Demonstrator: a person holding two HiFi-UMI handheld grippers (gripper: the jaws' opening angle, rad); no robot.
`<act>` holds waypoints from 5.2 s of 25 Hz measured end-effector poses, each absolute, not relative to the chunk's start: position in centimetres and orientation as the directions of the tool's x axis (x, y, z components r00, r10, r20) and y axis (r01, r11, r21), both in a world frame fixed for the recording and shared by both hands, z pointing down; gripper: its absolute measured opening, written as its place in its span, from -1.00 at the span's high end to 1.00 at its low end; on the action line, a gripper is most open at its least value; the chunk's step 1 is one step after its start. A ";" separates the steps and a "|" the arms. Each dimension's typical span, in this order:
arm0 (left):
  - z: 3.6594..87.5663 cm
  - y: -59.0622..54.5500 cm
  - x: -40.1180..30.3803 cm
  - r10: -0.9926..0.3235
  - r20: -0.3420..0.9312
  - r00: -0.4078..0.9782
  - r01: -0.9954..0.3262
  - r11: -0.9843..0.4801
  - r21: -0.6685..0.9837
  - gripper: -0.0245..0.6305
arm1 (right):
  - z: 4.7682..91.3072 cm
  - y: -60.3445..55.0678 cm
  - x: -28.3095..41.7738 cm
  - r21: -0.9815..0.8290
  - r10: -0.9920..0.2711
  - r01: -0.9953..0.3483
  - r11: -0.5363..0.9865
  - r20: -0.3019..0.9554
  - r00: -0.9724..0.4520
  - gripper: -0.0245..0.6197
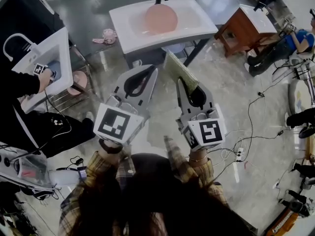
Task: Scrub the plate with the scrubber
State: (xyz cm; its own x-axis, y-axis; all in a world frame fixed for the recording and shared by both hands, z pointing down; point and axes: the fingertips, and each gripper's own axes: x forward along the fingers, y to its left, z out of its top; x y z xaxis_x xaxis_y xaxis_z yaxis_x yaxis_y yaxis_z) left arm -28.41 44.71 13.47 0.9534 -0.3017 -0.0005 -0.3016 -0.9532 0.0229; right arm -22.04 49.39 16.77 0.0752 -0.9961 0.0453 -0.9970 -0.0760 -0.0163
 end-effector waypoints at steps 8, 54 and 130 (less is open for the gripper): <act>11.0 32.5 -21.4 -0.287 -0.020 0.958 -0.287 -0.958 -0.007 0.88 | 16.0 37.9 -15.2 -0.041 -0.995 -0.995 -0.088 0.060 0.086 0.68; 14.2 -2.8 2.0 -0.758 0.031 0.651 -0.759 -0.650 0.046 0.88 | 18.6 1.1 14.1 -0.043 -0.887 -0.902 0.430 0.163 -0.431 0.67; 52.6 -7.7 -1.9 -0.449 0.700 0.556 -0.708 -0.696 0.115 0.85 | 49.8 -6.6 8.6 0.045 -0.693 -0.954 0.296 0.698 -0.182 0.68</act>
State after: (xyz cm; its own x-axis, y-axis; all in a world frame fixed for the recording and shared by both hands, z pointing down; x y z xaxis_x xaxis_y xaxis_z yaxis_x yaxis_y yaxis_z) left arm -1.94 -7.73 52.59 0.5556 -0.4492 0.6997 -0.7084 -0.6964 0.1154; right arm 8.63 -6.63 49.81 -0.1821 -0.6931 0.6975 -0.9540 0.2963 0.0454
